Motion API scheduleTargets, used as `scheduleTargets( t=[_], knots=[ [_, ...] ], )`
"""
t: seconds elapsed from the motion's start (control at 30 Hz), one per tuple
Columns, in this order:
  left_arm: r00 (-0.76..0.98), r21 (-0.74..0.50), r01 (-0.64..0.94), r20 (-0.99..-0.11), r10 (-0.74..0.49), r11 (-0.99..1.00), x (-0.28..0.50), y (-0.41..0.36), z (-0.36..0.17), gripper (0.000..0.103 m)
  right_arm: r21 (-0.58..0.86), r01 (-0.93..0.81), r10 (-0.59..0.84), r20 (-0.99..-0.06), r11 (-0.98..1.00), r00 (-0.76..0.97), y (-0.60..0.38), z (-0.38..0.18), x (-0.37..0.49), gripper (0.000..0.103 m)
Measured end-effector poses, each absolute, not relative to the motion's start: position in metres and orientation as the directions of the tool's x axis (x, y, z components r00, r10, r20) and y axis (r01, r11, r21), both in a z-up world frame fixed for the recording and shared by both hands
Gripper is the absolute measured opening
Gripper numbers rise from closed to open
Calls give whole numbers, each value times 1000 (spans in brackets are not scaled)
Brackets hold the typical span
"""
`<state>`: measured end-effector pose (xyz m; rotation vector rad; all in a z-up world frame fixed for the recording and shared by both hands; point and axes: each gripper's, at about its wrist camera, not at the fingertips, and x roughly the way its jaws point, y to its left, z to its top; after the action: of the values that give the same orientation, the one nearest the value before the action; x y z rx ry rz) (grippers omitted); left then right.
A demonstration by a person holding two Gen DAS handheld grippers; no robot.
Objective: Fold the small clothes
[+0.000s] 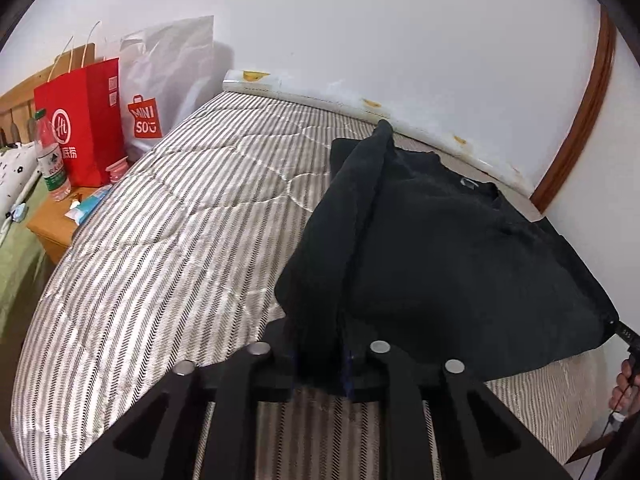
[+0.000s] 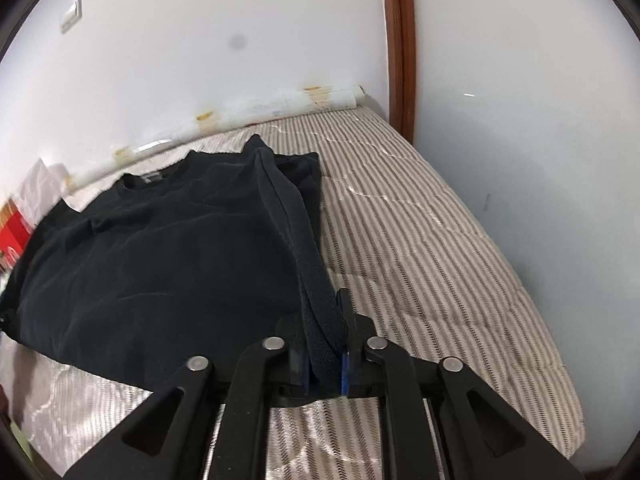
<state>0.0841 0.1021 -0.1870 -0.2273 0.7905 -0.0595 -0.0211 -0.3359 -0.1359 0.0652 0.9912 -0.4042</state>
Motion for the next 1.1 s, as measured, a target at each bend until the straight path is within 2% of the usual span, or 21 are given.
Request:
scheduleTargets(
  t=[0.07, 0.2, 0.3, 0.57, 0.9, 1.1],
  knots=[
    [715, -213, -51, -690, -113, 976, 83, 108, -185, 38, -145, 371, -321, -821, 917, 472, -336, -130, -21, 17],
    [761, -197, -85, -646, -64, 977, 84, 126, -173, 51, -144, 367, -329, -792, 919, 515, -335, -111, -15, 22],
    [764, -197, -81, -642, -66, 977, 95, 131, -168, 51, -177, 358, -357, -764, 917, 537, -327, -104, -3, 22],
    [758, -185, -5, -642, -117, 983, 147, 104, -150, 51, -126, 324, -302, -757, 938, 580, -314, -102, 55, 23],
    [711, -174, 152, -664, -230, 973, 219, 26, -148, 51, -129, 252, -247, -815, 959, 525, -287, -151, 147, 23],
    [673, -59, 116, -730, -122, 992, 263, 12, -185, 52, -151, 252, -248, -873, 956, 420, -295, -207, 184, 24]
  ],
)
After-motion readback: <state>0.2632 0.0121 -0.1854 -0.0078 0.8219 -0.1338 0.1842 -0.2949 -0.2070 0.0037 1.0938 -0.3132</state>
